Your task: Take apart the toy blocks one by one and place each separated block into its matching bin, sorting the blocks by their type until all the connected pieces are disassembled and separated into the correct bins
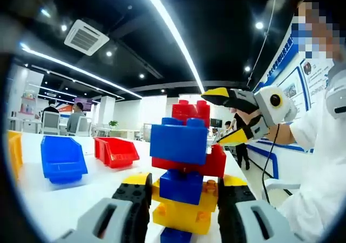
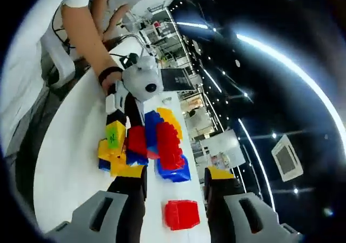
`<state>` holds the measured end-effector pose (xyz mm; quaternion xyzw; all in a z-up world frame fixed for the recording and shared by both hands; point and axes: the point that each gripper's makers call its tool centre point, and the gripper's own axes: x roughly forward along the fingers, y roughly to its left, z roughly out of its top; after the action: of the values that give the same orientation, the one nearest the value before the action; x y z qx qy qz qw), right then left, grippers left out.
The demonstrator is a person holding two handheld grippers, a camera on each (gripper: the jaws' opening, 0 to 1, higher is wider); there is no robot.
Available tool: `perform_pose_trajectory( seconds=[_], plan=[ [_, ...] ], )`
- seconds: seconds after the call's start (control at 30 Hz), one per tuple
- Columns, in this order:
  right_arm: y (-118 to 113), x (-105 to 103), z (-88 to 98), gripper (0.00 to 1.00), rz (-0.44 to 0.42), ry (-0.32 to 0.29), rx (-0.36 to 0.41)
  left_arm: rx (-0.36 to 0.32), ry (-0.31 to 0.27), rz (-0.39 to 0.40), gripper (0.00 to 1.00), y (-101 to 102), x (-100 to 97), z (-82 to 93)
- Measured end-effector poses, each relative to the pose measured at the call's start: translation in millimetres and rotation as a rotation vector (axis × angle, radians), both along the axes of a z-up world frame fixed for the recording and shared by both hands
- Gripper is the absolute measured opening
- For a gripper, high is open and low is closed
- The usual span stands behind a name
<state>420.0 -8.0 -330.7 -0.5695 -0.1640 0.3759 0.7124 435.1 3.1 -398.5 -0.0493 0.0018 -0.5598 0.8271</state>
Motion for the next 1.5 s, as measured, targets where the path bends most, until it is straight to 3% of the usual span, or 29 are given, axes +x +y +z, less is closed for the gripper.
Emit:
perform_pose_trajectory(
  seconds=[0.43,0.6,0.8,1.2,1.33,1.43,1.5],
  plan=[
    [17.0,7.4,-8.5,0.31,0.033,-0.054,-0.079,0.002,-0.003,-0.005,0.49,5.6,4.7,-0.6],
    [18.0,7.6,-6.0,0.21,0.039,-0.111,-0.102,0.002,-0.003,-0.009,0.49,6.3,5.9,-0.6],
    [18.1,6.8,-4.4,0.19,0.044,-0.150,-0.136,0.002,-0.003,-0.013,0.49,8.5,8.7,-1.2],
    [14.6,9.4,-3.9,0.18,0.039,-0.097,-0.105,0.004,-0.011,-0.023,0.48,11.1,13.0,-2.2],
    [12.9,12.6,-2.3,0.17,0.033,-0.049,-0.074,0.011,-0.021,-0.024,0.48,13.7,15.4,-2.9],
    [13.2,10.3,3.4,0.17,0.048,0.014,0.010,0.016,-0.031,-0.023,0.48,13.2,16.0,-2.7],
    [16.7,7.9,6.9,0.17,0.051,-0.034,-0.032,0.018,-0.034,-0.017,0.48,13.0,17.4,-2.3]
  ],
)
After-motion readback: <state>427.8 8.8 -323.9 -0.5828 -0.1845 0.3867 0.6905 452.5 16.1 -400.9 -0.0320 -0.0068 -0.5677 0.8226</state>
